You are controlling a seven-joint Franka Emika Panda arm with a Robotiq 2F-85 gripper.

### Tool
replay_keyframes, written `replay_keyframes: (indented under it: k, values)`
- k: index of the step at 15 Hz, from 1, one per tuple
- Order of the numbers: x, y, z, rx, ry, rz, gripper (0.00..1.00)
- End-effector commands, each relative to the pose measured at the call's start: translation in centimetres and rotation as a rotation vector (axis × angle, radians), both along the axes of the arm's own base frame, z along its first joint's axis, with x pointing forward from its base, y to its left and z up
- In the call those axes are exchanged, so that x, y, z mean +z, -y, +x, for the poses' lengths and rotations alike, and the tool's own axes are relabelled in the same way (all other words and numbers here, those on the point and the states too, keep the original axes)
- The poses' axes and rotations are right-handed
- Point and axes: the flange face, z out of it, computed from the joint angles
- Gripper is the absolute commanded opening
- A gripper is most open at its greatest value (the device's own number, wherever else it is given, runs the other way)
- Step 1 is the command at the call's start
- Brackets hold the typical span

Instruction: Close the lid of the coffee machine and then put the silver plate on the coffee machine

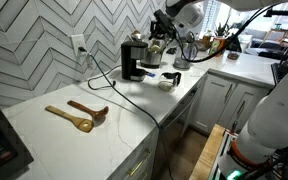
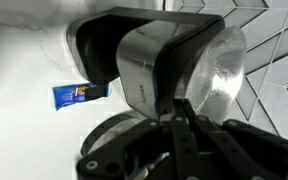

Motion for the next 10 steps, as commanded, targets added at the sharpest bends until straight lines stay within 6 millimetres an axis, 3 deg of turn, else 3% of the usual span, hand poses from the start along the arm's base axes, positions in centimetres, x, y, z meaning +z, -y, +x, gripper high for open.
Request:
replay_keyframes:
  k: [1, 10]
  values:
    - [-0.6, 0.8, 0.8, 0.017, -0.016, 0.006, 0.01]
    - [-1.0, 1.0, 2.5, 0.061, -0.031, -0.017, 0.01]
